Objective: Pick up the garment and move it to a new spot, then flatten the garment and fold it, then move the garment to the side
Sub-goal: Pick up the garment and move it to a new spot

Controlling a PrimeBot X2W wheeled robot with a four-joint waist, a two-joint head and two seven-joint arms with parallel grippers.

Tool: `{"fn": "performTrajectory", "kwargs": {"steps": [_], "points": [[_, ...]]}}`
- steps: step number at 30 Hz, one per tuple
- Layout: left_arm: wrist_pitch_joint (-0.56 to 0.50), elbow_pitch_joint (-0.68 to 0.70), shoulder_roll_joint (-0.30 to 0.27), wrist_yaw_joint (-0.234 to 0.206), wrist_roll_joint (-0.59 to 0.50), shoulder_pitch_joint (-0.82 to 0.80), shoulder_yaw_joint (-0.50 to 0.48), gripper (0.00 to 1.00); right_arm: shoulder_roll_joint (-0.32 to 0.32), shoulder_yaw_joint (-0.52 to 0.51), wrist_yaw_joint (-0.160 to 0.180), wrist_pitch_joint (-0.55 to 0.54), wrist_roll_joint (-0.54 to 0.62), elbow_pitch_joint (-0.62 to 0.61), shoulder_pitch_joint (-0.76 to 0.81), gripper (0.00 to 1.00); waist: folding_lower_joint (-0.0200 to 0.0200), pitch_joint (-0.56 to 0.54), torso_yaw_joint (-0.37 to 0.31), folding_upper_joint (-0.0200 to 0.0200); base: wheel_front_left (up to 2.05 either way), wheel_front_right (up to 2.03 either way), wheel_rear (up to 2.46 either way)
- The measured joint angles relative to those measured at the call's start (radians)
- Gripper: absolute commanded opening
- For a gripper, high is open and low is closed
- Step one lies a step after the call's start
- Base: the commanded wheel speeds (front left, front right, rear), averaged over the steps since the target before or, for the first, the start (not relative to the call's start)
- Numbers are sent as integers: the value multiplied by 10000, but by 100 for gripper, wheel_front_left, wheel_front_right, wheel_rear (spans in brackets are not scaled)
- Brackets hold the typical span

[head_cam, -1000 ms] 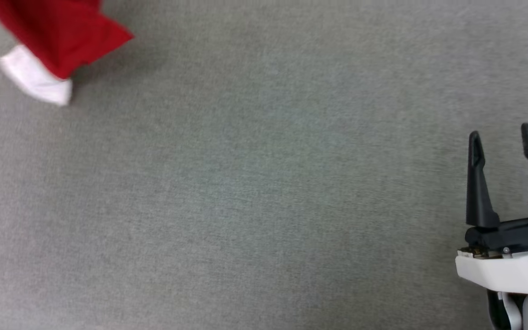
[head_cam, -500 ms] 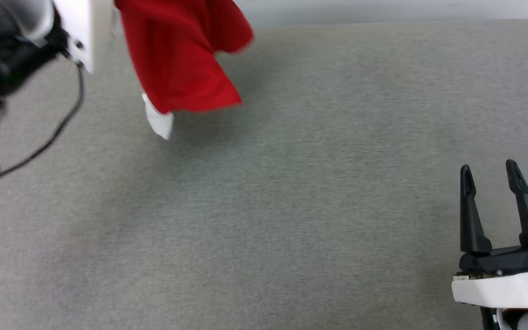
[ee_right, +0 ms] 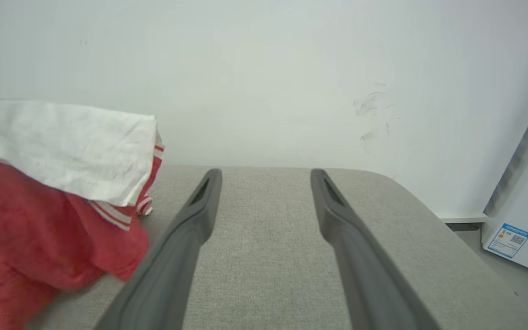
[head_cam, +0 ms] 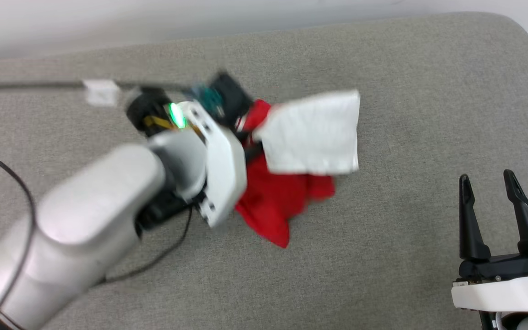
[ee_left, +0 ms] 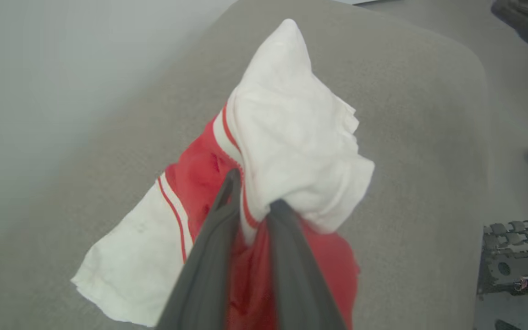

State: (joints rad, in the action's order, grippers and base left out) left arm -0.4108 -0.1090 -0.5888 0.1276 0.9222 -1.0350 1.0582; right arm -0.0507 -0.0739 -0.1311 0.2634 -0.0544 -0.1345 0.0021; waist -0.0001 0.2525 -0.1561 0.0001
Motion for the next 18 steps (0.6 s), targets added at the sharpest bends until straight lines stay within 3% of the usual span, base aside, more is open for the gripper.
{"fn": "performTrajectory", "kwargs": {"steps": [7,16,17,18], "points": [[138,-836,957,2,-188,1619,1666,0,0,-8,0,0,42,113,-6,100,0,119,-17,0,0,0,0],[725,-1599,1730,8,-142,2753,2119,0,2,-40,0,0,104,251,-13,100,1,84,137,0,0,0,0],[1037,-1703,1816,13,-115,2806,2052,99,0,-50,0,0,105,274,-5,100,1,38,163,0,0,0,0],[1411,-1785,1908,13,-130,2842,1937,100,0,-54,0,0,113,295,7,100,1,-19,193,0,0,0,0]]}}
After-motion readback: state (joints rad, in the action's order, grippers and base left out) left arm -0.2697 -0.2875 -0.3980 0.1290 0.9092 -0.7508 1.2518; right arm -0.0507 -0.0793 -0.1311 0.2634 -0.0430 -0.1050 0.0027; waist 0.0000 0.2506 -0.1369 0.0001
